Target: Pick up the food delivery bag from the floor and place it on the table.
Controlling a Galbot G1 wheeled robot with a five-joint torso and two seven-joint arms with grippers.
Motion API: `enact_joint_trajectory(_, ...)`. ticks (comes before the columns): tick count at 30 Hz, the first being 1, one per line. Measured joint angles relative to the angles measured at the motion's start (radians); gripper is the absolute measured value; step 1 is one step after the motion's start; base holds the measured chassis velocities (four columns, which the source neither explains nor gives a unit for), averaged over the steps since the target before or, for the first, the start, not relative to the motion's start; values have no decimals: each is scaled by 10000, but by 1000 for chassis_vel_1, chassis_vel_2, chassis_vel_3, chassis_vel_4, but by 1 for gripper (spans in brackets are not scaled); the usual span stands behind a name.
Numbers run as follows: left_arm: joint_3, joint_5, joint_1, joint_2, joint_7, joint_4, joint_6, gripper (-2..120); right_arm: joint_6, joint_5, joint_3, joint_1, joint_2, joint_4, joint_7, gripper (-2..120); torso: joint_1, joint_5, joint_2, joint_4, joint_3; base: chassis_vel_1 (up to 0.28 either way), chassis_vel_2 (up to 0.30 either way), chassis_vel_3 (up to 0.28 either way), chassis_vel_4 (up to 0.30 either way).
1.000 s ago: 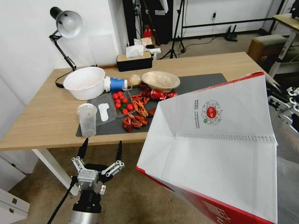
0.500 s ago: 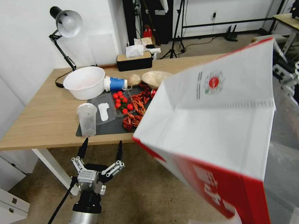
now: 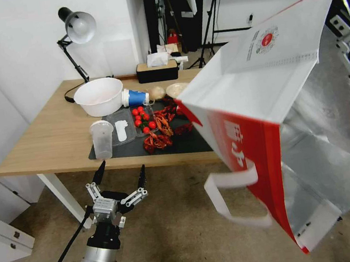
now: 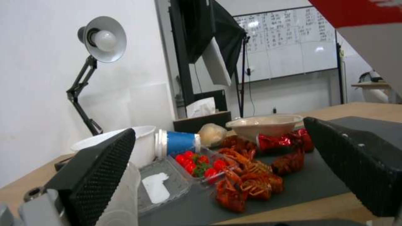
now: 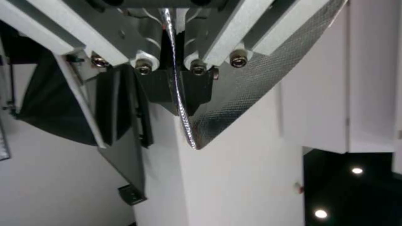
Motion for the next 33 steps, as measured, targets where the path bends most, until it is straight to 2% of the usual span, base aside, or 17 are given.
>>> enact_joint_trajectory(2,0,6,7,-3,0,-1,1,100,7,13,-64,103,-29,-57,132,0,0,1,-1,0,0,0,0,0,0)
enact_joint_trajectory(9,41,148,46,-49,30,32,3,100,145,693,-529,1346,-308,-823,1613,0,-2,1,-7,-1,-4,0,0,0,0)
enact_joint_trajectory(19,154,329,58,-126,107,72,0,100,-31,1173,-834,2155,-360,-1700,3281,0,-4,0,-10,-1,-7,0,0,0,0)
enact_joint_trajectory(24,182,407,108,-146,142,71,-21,100,-68,1275,-1038,2527,-325,-2210,3559,0,-5,1,-12,-2,-7,0,0,0,0)
enact_joint_trajectory(33,279,711,289,-249,174,-2,-148,100,26,1630,-2009,3569,49,-2980,4241,0,-6,0,-14,-1,-8,0,0,0,0)
